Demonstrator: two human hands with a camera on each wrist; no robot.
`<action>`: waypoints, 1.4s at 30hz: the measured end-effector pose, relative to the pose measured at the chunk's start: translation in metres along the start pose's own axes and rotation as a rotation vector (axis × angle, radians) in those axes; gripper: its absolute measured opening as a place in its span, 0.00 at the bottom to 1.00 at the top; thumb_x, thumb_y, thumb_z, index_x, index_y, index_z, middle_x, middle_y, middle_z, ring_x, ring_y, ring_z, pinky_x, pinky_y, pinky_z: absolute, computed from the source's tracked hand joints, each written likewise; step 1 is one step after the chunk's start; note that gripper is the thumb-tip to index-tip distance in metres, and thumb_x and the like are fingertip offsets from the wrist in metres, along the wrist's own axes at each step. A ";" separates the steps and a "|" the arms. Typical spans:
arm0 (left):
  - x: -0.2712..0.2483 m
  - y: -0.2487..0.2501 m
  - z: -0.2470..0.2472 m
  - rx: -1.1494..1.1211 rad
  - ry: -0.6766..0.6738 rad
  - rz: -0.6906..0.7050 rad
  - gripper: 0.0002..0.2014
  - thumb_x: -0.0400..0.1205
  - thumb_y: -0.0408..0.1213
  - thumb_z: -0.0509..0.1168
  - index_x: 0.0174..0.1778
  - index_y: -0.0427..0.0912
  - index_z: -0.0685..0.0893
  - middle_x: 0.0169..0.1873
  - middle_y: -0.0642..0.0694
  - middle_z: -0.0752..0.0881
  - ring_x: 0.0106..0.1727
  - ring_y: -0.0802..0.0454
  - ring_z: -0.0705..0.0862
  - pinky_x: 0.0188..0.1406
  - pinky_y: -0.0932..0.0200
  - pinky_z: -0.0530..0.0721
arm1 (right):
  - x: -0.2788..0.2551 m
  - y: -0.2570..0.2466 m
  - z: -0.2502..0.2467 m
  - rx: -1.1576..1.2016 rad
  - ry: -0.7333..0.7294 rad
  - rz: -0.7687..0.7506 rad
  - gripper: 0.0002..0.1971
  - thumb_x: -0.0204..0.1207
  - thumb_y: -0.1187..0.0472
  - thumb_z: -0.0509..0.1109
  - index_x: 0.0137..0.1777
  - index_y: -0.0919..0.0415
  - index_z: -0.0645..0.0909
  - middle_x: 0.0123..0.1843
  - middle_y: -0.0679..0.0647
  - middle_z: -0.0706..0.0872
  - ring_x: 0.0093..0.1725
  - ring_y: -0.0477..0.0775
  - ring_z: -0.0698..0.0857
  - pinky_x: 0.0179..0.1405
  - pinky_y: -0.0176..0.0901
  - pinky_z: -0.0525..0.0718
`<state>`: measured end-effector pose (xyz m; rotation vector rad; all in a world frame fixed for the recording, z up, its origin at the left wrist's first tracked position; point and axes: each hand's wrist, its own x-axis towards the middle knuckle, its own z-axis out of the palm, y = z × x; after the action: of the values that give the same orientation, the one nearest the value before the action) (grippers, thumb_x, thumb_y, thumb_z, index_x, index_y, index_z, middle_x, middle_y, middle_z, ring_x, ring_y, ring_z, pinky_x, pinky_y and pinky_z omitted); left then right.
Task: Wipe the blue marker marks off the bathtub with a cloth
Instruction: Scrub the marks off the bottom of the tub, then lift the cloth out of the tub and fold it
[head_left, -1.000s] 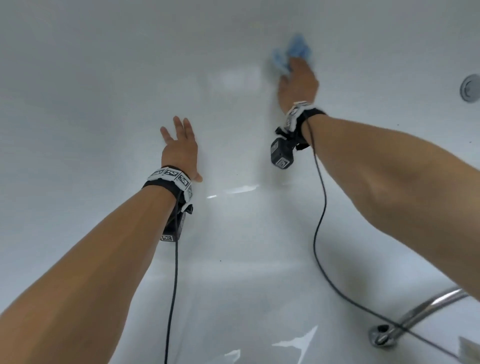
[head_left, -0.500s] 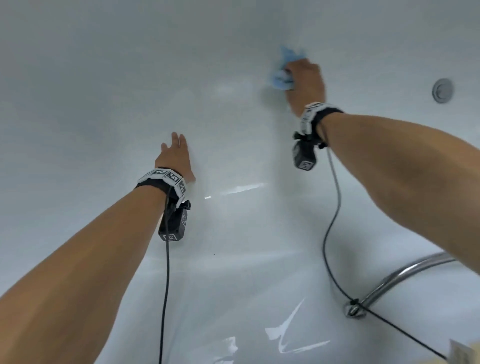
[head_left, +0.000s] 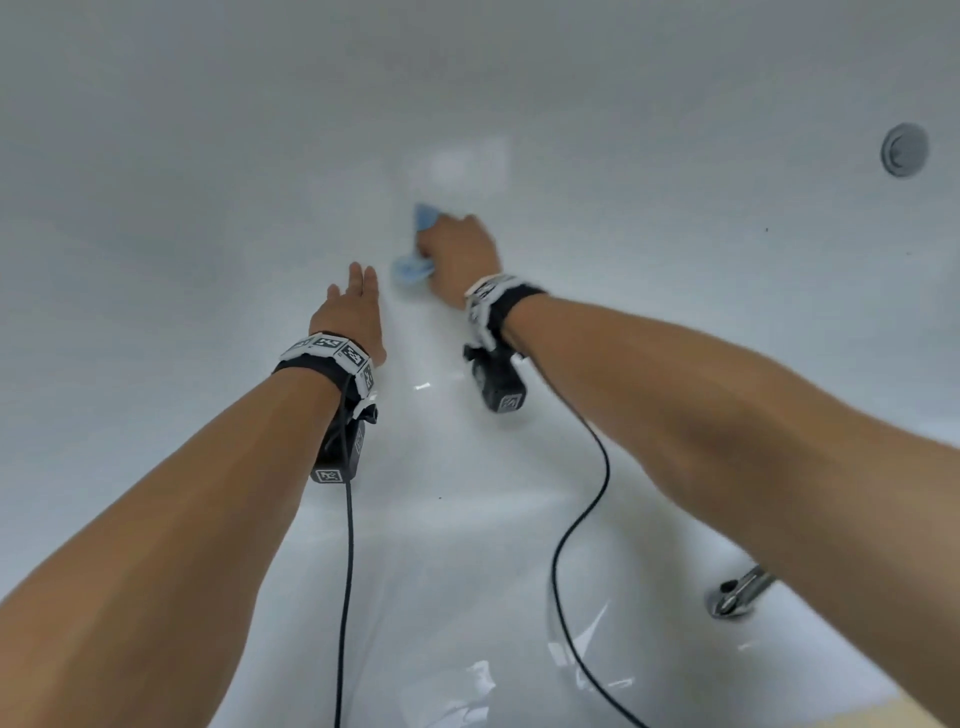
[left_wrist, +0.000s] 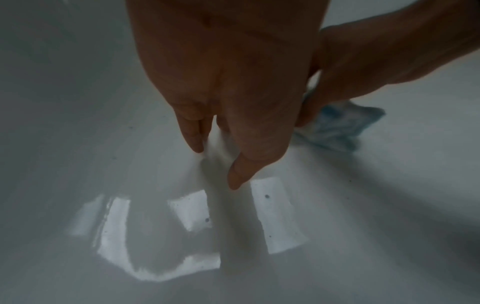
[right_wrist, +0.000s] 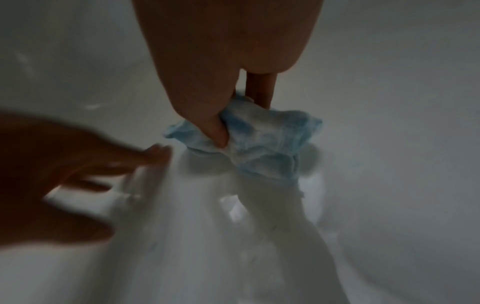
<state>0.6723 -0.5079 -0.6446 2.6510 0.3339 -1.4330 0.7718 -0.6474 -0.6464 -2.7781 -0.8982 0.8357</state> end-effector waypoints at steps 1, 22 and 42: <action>-0.001 -0.001 0.001 0.005 0.003 0.001 0.54 0.76 0.31 0.71 0.88 0.43 0.37 0.87 0.48 0.36 0.86 0.37 0.52 0.76 0.44 0.74 | -0.002 -0.017 0.006 0.020 -0.023 -0.045 0.13 0.76 0.64 0.64 0.59 0.56 0.81 0.61 0.56 0.84 0.60 0.65 0.82 0.57 0.50 0.80; -0.039 -0.031 0.011 -0.086 -0.340 0.088 0.72 0.59 0.69 0.80 0.87 0.57 0.35 0.85 0.55 0.30 0.86 0.44 0.59 0.80 0.43 0.68 | -0.045 0.069 -0.019 0.089 -0.427 0.377 0.11 0.71 0.59 0.74 0.51 0.65 0.88 0.51 0.62 0.91 0.48 0.62 0.90 0.43 0.41 0.82; -0.099 -0.109 -0.032 0.059 0.039 -0.073 0.24 0.84 0.42 0.59 0.77 0.46 0.73 0.72 0.42 0.79 0.69 0.39 0.80 0.64 0.46 0.77 | -0.025 -0.093 0.013 0.029 -0.462 0.057 0.11 0.75 0.61 0.67 0.31 0.61 0.73 0.31 0.54 0.75 0.36 0.60 0.81 0.41 0.45 0.81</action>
<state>0.6198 -0.4095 -0.5435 2.7437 0.4023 -1.4343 0.7010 -0.5859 -0.6217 -2.6368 -0.8535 1.5261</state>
